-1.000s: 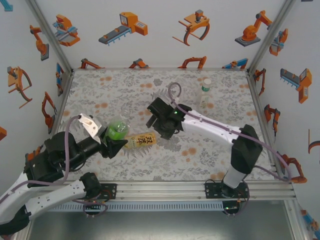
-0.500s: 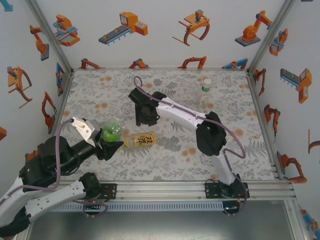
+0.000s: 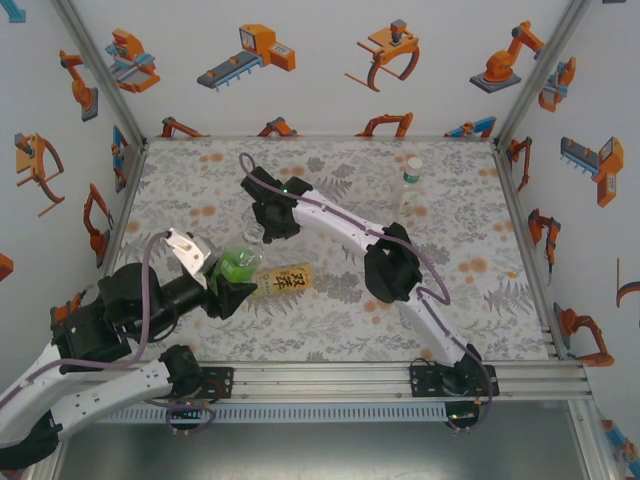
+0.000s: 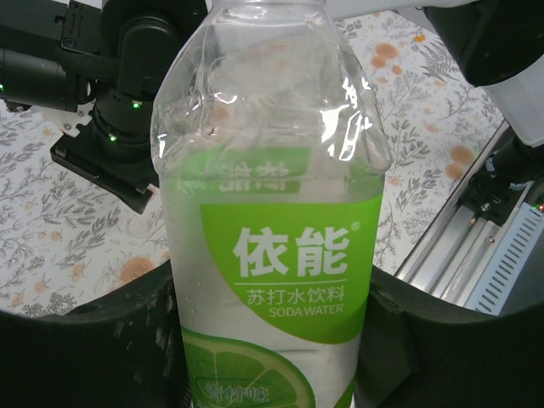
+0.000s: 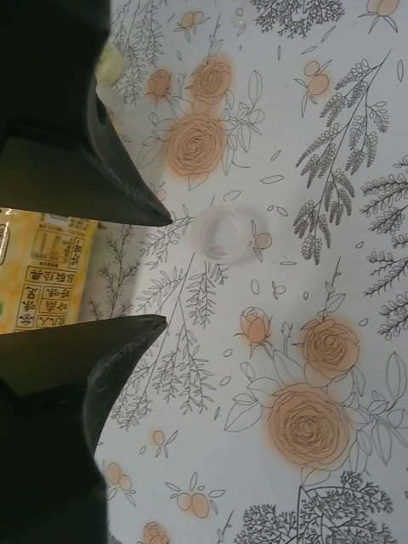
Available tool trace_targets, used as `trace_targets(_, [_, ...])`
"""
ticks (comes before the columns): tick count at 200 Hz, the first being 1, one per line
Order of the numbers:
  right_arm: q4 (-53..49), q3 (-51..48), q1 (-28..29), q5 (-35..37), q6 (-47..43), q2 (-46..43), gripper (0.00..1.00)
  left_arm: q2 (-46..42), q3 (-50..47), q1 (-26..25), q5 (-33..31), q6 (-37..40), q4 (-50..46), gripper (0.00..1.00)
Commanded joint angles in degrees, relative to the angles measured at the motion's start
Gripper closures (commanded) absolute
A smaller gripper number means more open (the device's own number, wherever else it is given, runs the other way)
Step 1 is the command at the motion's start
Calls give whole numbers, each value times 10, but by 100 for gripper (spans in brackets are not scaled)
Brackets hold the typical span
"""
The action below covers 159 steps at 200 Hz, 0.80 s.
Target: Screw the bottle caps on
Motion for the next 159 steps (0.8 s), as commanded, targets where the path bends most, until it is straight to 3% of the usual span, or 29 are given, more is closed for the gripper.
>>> trace_targets(1, [-9,20,-1,18,-12,16,59,-11,0,3,2,-16,5,89])
trace_targets(159, [43,31,-3,-1,-8,71,78,-10,-3,3,6,-25,5,89])
